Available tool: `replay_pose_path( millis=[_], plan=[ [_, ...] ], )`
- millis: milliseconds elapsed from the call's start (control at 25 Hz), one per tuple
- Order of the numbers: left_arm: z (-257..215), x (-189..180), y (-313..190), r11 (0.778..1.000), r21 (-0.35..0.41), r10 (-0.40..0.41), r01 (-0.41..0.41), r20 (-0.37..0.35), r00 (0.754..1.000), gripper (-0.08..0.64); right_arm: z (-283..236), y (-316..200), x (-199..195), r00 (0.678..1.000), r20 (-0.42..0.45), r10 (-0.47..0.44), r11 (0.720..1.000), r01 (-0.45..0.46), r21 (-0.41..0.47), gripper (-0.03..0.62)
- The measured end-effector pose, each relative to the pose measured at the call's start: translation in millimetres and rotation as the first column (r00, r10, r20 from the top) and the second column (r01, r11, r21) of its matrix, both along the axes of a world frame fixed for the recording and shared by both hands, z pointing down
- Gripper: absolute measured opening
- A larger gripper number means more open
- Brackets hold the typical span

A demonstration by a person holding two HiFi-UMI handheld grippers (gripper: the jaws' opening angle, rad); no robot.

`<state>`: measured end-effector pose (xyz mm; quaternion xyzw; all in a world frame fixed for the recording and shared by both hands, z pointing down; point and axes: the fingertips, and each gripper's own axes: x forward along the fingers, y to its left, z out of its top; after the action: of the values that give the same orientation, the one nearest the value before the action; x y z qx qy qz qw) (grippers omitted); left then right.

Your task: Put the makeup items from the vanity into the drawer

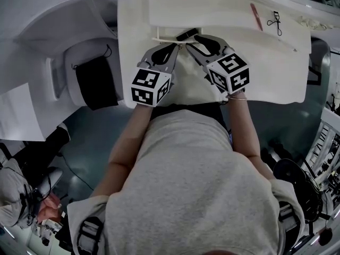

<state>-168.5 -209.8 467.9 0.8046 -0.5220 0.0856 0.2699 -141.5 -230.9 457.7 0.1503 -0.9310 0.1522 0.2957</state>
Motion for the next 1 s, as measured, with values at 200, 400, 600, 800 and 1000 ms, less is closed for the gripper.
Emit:
replay_pose_path(
  millis=[200, 400, 600, 800, 1000],
  plan=[
    [-5, 3, 1, 1.000, 0.017, 0.011, -0.011, 0.001, 1.000, 0.009, -6, 1, 3, 0.999, 0.031, 0.033, 0.999, -0.033, 0.013, 0.121],
    [-11, 5, 2, 0.999, 0.036, -0.003, 0.003, 0.007, 1.000, 0.009, -20, 2, 6, 0.994, 0.099, 0.043, 0.999, -0.044, 0.011, 0.121],
    [-19, 5, 3, 0.998, 0.050, -0.037, 0.037, 0.000, 0.999, 0.009, -32, 4, 14, 0.986, 0.154, 0.068, 0.998, -0.070, 0.006, 0.121],
    [-24, 2, 5, 0.997, 0.055, -0.063, 0.062, 0.009, 0.998, 0.009, -47, 5, 18, 0.969, 0.226, 0.104, 0.994, -0.105, -0.005, 0.121],
    [-41, -1, 2, 0.994, 0.093, -0.067, 0.063, 0.046, 0.997, 0.009, -68, -3, 33, 0.935, 0.317, 0.162, 0.986, -0.168, -0.010, 0.098]
  ],
)
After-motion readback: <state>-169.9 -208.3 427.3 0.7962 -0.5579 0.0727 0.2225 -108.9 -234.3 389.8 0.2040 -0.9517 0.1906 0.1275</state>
